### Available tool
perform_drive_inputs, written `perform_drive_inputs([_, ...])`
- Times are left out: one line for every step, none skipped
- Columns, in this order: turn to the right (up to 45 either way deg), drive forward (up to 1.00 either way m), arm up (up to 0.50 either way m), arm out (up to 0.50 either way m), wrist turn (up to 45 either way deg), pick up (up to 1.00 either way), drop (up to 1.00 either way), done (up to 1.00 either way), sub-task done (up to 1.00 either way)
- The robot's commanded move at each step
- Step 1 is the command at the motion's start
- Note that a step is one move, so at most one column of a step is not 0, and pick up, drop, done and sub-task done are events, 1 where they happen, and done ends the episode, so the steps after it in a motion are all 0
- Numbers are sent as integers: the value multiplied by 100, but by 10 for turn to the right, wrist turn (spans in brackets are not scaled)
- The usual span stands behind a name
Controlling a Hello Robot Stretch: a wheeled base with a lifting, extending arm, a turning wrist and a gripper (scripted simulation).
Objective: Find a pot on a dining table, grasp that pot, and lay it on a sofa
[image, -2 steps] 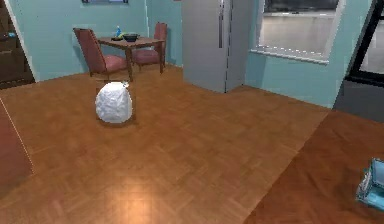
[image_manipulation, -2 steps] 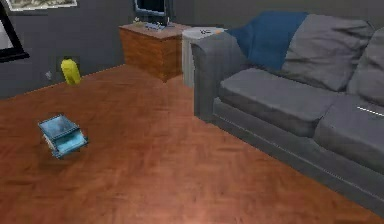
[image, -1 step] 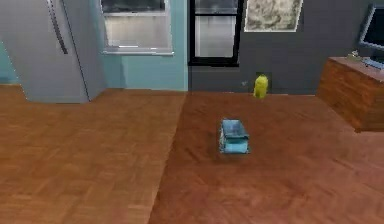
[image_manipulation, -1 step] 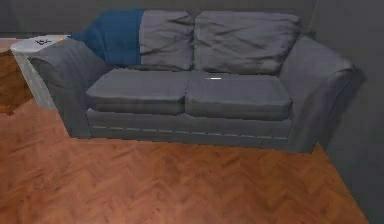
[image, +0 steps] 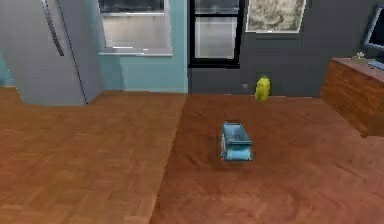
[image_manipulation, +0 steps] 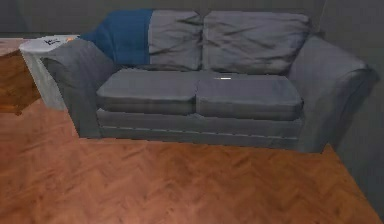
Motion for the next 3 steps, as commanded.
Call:
perform_drive_inputs([-450,0,0,0,0,0,0,0,0])
perform_drive_inputs([-30,0,0,0,0,0,0,0,0])
perform_drive_inputs([0,100,0,0,0,0,0,0,0])
